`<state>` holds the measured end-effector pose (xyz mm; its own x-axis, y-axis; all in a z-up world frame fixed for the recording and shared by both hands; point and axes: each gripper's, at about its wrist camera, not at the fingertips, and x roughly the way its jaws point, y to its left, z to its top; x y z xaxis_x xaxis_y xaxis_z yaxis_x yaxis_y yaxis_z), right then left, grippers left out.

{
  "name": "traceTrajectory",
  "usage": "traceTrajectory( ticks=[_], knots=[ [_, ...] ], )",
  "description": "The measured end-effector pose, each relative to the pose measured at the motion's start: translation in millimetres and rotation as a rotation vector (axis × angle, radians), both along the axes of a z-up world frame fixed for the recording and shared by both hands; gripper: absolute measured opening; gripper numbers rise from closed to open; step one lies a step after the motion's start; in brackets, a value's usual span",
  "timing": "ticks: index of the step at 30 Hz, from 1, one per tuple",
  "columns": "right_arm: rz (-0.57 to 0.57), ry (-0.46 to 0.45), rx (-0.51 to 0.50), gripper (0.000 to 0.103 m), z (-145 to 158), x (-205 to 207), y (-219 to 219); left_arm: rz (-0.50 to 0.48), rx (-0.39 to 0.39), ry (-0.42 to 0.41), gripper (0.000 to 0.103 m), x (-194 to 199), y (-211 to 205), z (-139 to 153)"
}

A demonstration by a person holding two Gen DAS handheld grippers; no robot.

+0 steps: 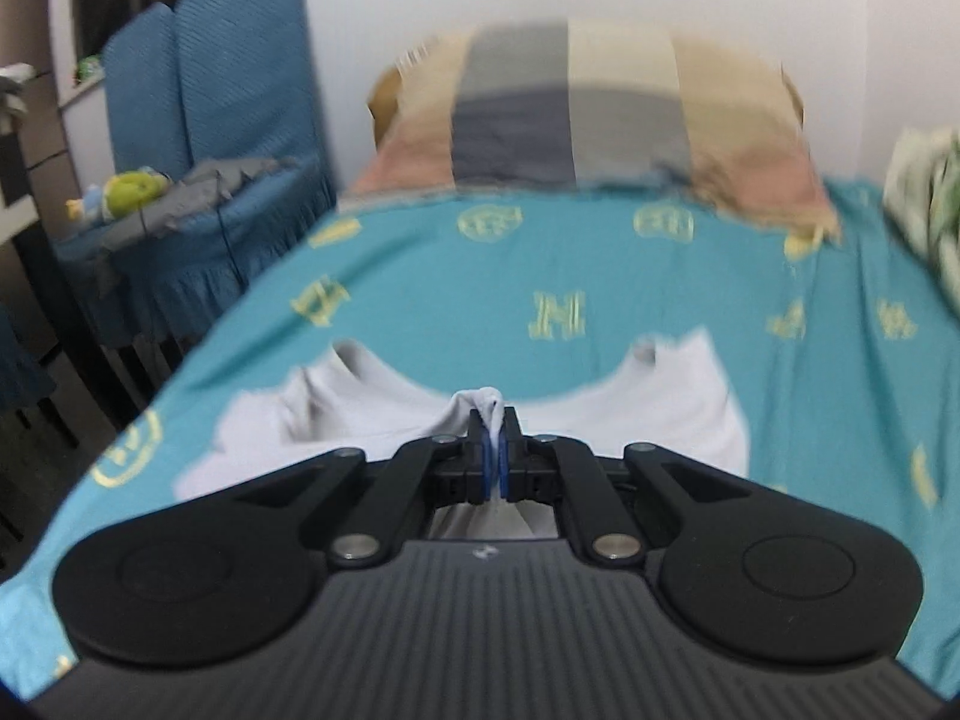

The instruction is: Fold clothes

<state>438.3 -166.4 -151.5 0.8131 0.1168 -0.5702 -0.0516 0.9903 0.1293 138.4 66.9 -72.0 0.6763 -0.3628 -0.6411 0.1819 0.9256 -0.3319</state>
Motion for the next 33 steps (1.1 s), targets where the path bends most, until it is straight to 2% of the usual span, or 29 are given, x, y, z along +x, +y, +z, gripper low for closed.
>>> traceTrajectory(
  ticks=[3, 7, 9, 12, 15, 20, 24, 27, 31, 33],
  knots=[
    [0.001, 0.01, 0.079, 0.008, -14, -4, -5, -0.001, 0.018, 0.018, 0.059, 6, -2, -8],
    [0.003, 0.023, 0.164, 0.013, -2, -25, -16, 0.001, 0.014, 0.035, 0.059, 13, 1, -14],
    [0.005, 0.007, 0.186, 0.032, 13, -46, -21, 0.0, 0.015, 0.032, 0.059, 13, 1, -13],
    [0.022, -0.014, 0.219, 0.053, 39, -91, -27, -0.006, 0.02, 0.025, 0.059, 9, -1, -11],
    [0.04, -0.045, 0.228, 0.061, 67, -149, -31, -0.015, 0.025, 0.018, 0.059, 3, -5, -7],
    [0.039, -0.048, 0.246, 0.061, 103, -250, -41, -0.018, 0.056, -0.014, 0.059, -10, -11, 6],
    [0.033, -0.031, 0.235, 0.061, 118, -325, -47, -0.008, 0.076, -0.033, 0.059, -21, -13, 16],
    [0.048, -0.018, 0.19, 0.062, 121, -371, -46, -0.017, 0.107, -0.056, 0.059, -32, -19, 25],
    [0.053, -0.013, 0.142, 0.062, 116, -410, -47, -0.033, 0.132, -0.071, 0.059, -42, -27, 32],
    [0.068, -0.016, 0.16, 0.065, 108, -422, -50, -0.04, 0.134, -0.067, 0.059, -47, -30, 33]
  ],
)
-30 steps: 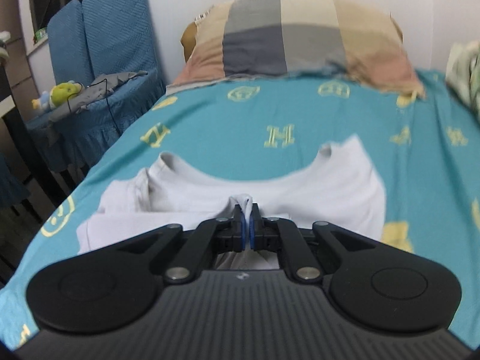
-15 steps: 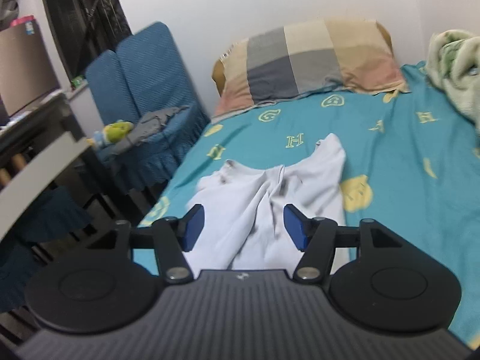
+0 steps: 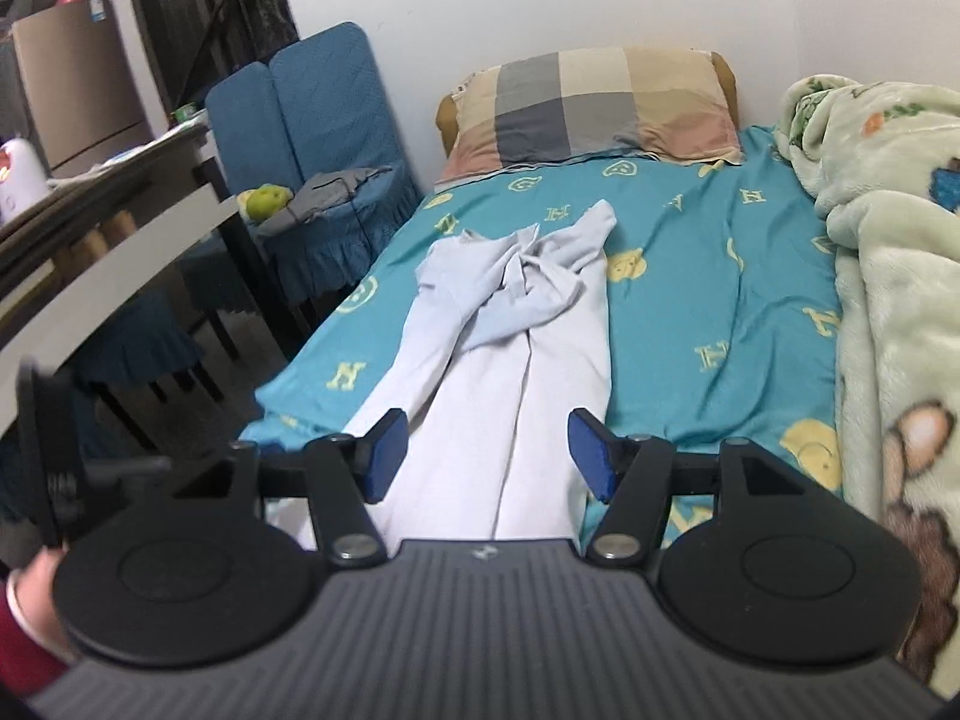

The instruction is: Fold clothes

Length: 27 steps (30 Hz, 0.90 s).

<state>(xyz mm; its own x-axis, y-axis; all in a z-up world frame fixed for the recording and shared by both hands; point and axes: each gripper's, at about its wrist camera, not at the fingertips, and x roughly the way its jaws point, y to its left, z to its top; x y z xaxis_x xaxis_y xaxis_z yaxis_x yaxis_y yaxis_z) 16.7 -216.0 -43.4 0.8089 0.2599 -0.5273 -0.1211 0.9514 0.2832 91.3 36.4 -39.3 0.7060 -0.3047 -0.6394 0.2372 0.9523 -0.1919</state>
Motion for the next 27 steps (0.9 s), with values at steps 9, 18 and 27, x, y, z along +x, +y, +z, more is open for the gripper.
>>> traceTrajectory(
  ticks=[9, 18, 27],
  knots=[
    [0.037, -0.009, 0.013, 0.087, -23, -14, -4, -0.015, 0.084, 0.066, 0.07, -11, 3, 0],
    [0.005, 0.005, 0.101, 0.087, -35, -16, -28, -0.082, 0.192, 0.31, 0.071, -9, 36, -5],
    [-0.004, 0.029, 0.173, 0.087, -41, -11, -38, -0.151, 0.223, 0.538, 0.071, 13, 78, -36]
  ],
)
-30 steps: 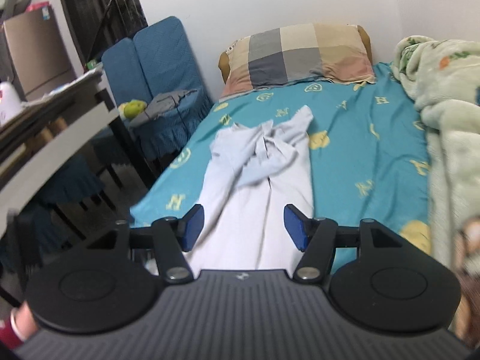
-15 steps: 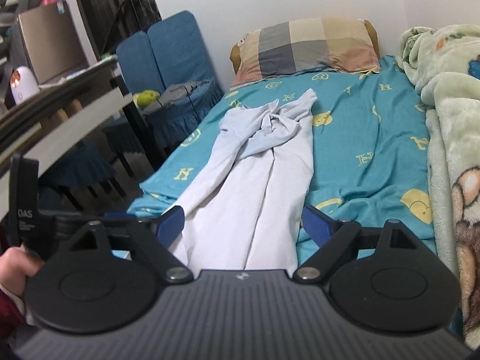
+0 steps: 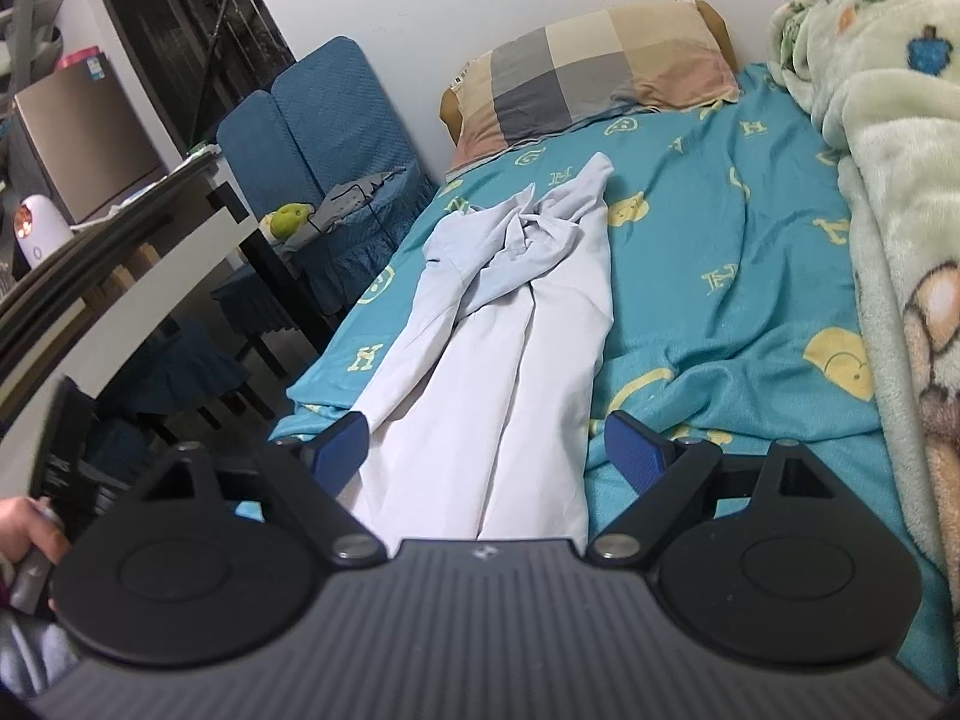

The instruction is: Fold clothes

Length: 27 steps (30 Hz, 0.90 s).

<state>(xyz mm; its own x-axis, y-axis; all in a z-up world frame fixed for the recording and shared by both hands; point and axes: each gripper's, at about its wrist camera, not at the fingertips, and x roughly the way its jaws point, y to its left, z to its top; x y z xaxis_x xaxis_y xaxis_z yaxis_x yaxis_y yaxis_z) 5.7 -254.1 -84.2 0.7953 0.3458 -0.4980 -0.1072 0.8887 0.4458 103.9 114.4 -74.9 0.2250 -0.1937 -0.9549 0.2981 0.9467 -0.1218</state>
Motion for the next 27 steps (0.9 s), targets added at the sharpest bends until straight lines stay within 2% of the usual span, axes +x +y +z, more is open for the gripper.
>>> traceTrajectory(
  ticks=[3, 5, 11, 13, 16, 18, 19, 20, 23, 27],
  knots=[
    [-0.004, 0.001, 0.005, 0.087, 0, -1, -2, -0.044, -0.025, 0.068, 0.073, 2, 5, -10],
    [-0.006, 0.002, 0.011, 0.087, -1, 0, -3, -0.068, -0.006, 0.093, 0.073, 2, 4, -15],
    [-0.008, 0.015, 0.017, 0.087, -4, 6, -2, -0.112, 0.003, 0.113, 0.073, -1, 1, -19],
    [-0.008, 0.02, 0.016, 0.087, -6, 7, -2, -0.127, 0.01, 0.112, 0.068, -3, 0, -17],
    [-0.013, 0.031, 0.022, 0.087, -8, 9, -4, -0.159, 0.029, 0.113, 0.045, -9, -4, -11],
    [-0.015, 0.035, 0.029, 0.087, -8, 10, -5, -0.176, 0.032, 0.111, 0.015, -14, -9, -4],
    [-0.016, 0.035, 0.031, 0.087, -8, 9, -5, -0.182, 0.027, 0.107, 0.008, -17, -11, 1],
    [-0.019, 0.034, 0.026, 0.087, -8, 9, -5, -0.187, 0.03, 0.098, 0.004, -21, -14, 6],
    [-0.034, 0.032, -0.005, 0.087, -8, 7, -5, -0.218, 0.07, 0.061, 0.003, -33, -26, 26],
    [-0.048, 0.046, -0.005, 0.087, -11, 5, -9, -0.313, 0.094, 0.001, 0.002, -56, -62, 60]
  ],
)
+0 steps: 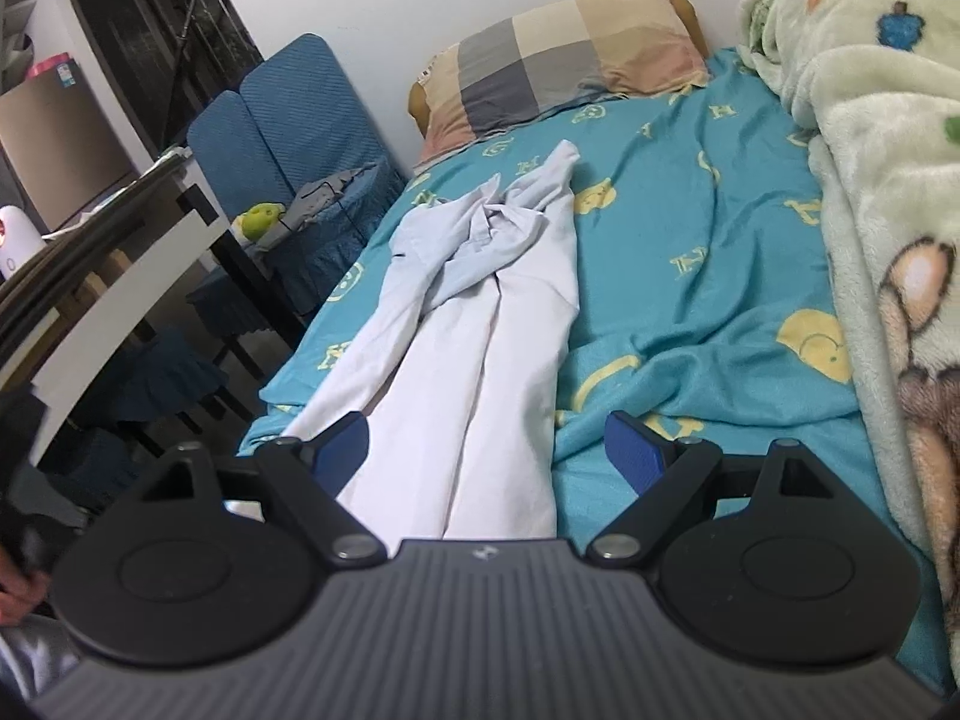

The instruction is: Fold clothes

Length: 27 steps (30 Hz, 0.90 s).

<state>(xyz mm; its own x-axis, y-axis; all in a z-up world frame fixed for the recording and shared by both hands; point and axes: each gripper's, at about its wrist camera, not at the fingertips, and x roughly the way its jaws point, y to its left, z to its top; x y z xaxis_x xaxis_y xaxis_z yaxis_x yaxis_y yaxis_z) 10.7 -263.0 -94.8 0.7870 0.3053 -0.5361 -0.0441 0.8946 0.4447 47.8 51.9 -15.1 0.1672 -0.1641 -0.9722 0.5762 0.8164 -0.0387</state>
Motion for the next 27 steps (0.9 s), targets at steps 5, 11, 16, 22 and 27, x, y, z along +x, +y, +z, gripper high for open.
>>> traceTrajectory(
  ticks=[5, 11, 16, 22, 27],
  knots=[
    [-0.028, 0.023, 0.018, 0.087, -2, 2, -9, -0.126, -0.016, -0.061, 0.002, -32, -65, 16],
    [-0.05, 0.085, 0.058, 0.087, -12, 6, -21, -0.154, -0.042, -0.03, 0.006, -39, -103, -27],
    [-0.012, 0.201, 0.144, 0.087, -30, 11, -24, -0.076, -0.119, 0.032, 0.029, -27, -80, -52],
    [0.031, 0.317, 0.201, 0.087, -48, 14, -18, 0.172, -0.358, 0.038, 0.071, -8, -17, -41],
    [0.056, 0.398, 0.255, 0.087, -62, 13, -14, 0.423, -0.343, 0.049, 0.079, 12, 19, -61]
  ],
)
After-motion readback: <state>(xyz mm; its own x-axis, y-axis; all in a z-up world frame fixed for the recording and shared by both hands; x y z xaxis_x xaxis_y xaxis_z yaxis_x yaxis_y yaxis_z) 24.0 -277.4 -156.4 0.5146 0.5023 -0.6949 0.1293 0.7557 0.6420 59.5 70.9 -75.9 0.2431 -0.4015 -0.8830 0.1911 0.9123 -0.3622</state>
